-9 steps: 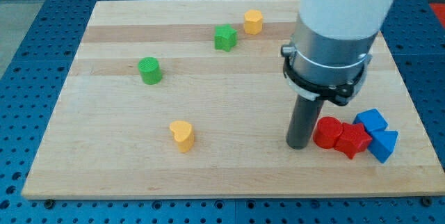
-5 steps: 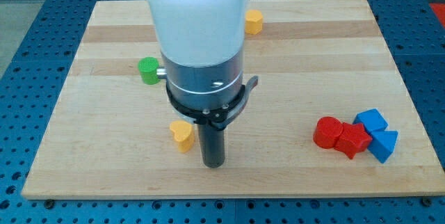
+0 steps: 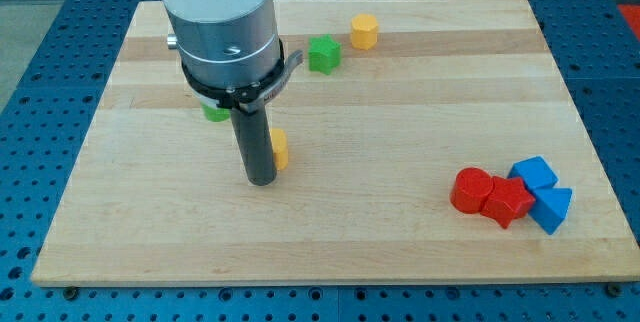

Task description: Place yellow heart right horizontally towards green circle

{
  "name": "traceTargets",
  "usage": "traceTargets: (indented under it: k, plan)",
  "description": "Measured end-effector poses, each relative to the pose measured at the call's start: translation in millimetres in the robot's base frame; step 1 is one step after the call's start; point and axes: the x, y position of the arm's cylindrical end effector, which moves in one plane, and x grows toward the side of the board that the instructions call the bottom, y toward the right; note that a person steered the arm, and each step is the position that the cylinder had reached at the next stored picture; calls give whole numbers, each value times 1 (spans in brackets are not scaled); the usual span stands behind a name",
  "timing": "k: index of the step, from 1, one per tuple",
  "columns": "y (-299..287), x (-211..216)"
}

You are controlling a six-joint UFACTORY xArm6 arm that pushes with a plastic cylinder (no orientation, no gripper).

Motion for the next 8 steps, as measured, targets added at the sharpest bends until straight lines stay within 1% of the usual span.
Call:
traceTargets:
  k: [1, 2, 3, 4, 5, 6, 8]
  plan:
    - [18, -27]
    - [31, -39]
    - [21, -44]
    - [25, -58]
    - [4, -55]
    - [13, -71]
    - [17, -75]
